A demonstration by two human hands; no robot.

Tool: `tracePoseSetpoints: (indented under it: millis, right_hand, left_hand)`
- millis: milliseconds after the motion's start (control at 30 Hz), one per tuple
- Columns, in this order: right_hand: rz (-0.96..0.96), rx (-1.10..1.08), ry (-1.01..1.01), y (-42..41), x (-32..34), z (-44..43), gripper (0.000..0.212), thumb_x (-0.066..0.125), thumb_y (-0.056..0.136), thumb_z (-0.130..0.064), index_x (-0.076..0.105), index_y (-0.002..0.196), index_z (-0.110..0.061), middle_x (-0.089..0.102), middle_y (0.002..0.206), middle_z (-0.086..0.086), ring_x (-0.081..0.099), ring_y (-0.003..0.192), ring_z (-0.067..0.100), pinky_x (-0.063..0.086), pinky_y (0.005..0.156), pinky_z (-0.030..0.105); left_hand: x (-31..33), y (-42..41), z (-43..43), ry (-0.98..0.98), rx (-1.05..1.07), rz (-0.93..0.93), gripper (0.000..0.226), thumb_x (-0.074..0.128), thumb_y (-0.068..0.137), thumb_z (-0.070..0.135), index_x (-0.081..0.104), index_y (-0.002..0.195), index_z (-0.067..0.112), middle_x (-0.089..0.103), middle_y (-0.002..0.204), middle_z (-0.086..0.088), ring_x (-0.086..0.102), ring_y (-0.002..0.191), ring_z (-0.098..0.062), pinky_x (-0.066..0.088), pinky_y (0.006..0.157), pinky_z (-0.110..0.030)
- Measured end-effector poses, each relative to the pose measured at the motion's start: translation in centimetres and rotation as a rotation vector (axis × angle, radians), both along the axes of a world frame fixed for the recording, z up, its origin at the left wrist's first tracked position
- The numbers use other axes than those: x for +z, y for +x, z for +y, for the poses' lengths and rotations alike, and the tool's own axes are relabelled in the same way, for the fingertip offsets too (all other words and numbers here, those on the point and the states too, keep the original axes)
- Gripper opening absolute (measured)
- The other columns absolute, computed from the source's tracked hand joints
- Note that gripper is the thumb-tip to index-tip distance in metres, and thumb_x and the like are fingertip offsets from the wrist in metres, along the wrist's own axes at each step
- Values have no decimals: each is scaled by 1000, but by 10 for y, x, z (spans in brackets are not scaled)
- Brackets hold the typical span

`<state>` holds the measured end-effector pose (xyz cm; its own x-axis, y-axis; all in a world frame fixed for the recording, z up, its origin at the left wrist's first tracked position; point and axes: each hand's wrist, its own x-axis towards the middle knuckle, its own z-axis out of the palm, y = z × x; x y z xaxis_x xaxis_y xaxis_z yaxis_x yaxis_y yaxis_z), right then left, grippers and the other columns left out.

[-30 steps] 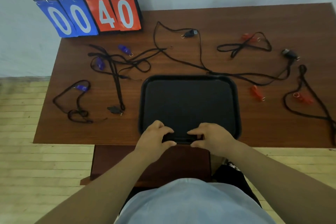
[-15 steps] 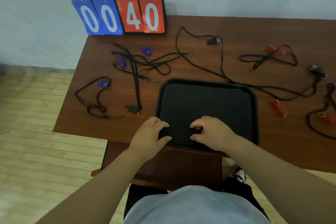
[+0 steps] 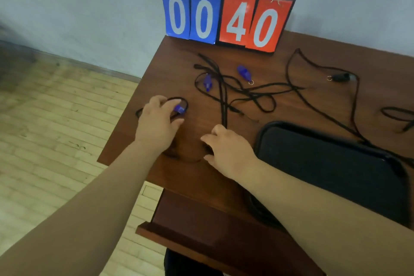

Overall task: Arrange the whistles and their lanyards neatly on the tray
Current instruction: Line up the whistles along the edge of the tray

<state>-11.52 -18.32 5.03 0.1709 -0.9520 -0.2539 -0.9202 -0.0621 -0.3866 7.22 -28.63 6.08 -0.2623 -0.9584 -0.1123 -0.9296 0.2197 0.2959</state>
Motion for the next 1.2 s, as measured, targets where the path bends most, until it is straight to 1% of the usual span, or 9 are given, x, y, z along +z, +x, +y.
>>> tracePoseSetpoints:
  millis: [133,267,533,633,700,767,867,1033,1200]
  right_hand:
    - [-58,-43,-36,6,-19,-9,32,58,99,-36,67,129,-29,56,113,0,61,97,23,54,79,35]
    - [-95,-60,-23,2,-17,-13,32,60,98,-37,68,128,-30,60,112,-3,63,99,21,53,83,34]
    - [-216,-203,-53,-63,27,9,37,65,94,-46,63,130,-37,62,116,-16,57,108,4,44,90,22]
    - [-177,-297,13,-126,33,41,37,72,89,-45,64,125,-38,59,105,-22,53,88,-4,41,79,17]
    - [-137,-350,98,-169,34,66,33,74,88,-45,61,118,-44,58,104,-24,55,88,-4,43,77,18]
    - [-105,-379,178,-205,33,89,31,75,86,-47,59,112,-48,59,104,-23,58,91,-1,47,78,20]
    - [-49,-347,244,-243,23,115,33,78,82,-51,58,109,-50,59,99,-24,58,85,-3,48,72,17]
    - [-10,-292,163,-284,3,142,54,85,66,-57,57,112,-51,60,96,-21,63,77,-1,48,68,17]
    - [-59,-298,50,-302,-5,169,66,90,62,-54,54,118,-55,57,105,-27,60,89,-6,52,75,18]
  left_hand:
    - [-27,-1,-22,27,-62,-30,43,64,99,32,59,141,28,48,145,-6,48,129,-31,46,103,-46]
    - [-35,3,-26,-43,-41,-15,33,66,97,33,67,130,26,54,130,-5,54,115,-30,51,94,-47]
    - [26,-22,3,-303,-68,8,25,75,90,32,73,113,23,54,132,-12,49,121,-38,42,97,-55]
    - [45,-67,32,-249,-274,70,28,73,90,35,71,115,23,59,124,-5,52,119,-30,46,97,-49]
    - [45,-110,56,-137,-524,78,30,68,93,39,68,120,27,62,122,2,55,118,-23,49,95,-44]
    - [34,-159,80,-58,-758,-2,34,61,98,43,61,129,30,62,124,6,56,118,-19,50,96,-42]
    - [-1,-222,106,3,-974,-129,35,57,100,47,56,131,33,59,124,6,55,116,-20,50,95,-44]
    - [-33,-280,120,109,-1015,-17,30,69,87,58,56,103,37,53,93,13,53,87,-8,46,75,-32]
    - [-40,-282,120,38,-1009,-6,38,68,79,70,49,99,43,53,91,20,53,83,2,41,70,-23]
